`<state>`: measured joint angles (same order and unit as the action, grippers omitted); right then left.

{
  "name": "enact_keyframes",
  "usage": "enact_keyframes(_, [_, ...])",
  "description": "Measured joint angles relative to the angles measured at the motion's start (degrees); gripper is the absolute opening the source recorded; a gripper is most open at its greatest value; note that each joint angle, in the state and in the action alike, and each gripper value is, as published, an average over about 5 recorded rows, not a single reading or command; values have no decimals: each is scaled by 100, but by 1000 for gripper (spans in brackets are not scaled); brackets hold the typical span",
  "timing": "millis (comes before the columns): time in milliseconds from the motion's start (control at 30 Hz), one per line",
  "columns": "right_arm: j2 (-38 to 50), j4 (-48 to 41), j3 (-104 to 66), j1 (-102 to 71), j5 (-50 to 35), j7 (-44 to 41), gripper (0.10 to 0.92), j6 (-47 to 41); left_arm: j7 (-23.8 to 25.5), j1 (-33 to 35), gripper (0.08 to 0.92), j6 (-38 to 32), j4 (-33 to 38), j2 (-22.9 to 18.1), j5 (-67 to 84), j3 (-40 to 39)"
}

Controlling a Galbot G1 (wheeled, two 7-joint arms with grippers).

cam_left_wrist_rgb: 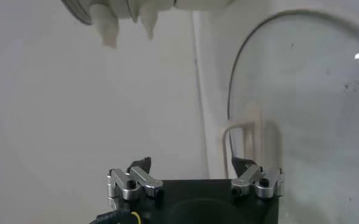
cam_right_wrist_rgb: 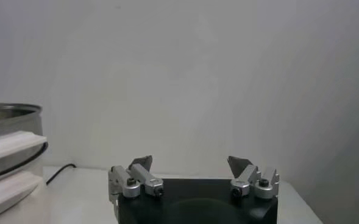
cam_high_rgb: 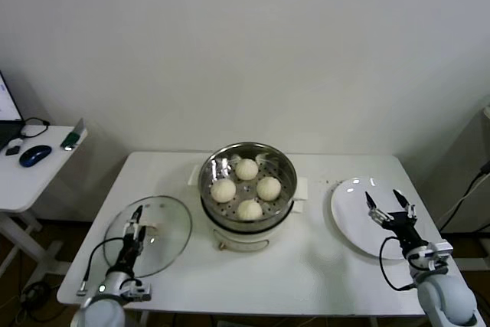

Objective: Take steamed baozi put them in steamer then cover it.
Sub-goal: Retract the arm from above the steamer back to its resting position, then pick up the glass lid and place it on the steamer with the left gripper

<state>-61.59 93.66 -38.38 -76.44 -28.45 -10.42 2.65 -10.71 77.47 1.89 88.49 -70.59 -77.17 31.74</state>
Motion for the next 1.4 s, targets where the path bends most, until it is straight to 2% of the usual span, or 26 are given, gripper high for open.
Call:
enact_keyframes(333, [-134, -66, -65, -27, 170, -96, 823, 70, -50, -353, 823, -47, -389, 35, 58, -82])
enact_keyframes(433, [-172, -75, -75, -34, 218, -113, 823, 85, -79, -420, 801, -77, -460, 31, 85, -117])
enact_keyframes(1133, [-316, -207, -92, 0, 514, -224, 823, 206, -75, -412, 211, -116, -422, 90, 374, -193])
enact_keyframes(1233, [-313, -230, -92, 18, 539, -231, 823, 221, -37, -338, 155, -39, -263, 152, 449, -183])
enact_keyframes(1400, [-285, -269, -90, 65, 564, -235, 823, 238, 0, -112, 147, 228, 165, 280, 601, -148])
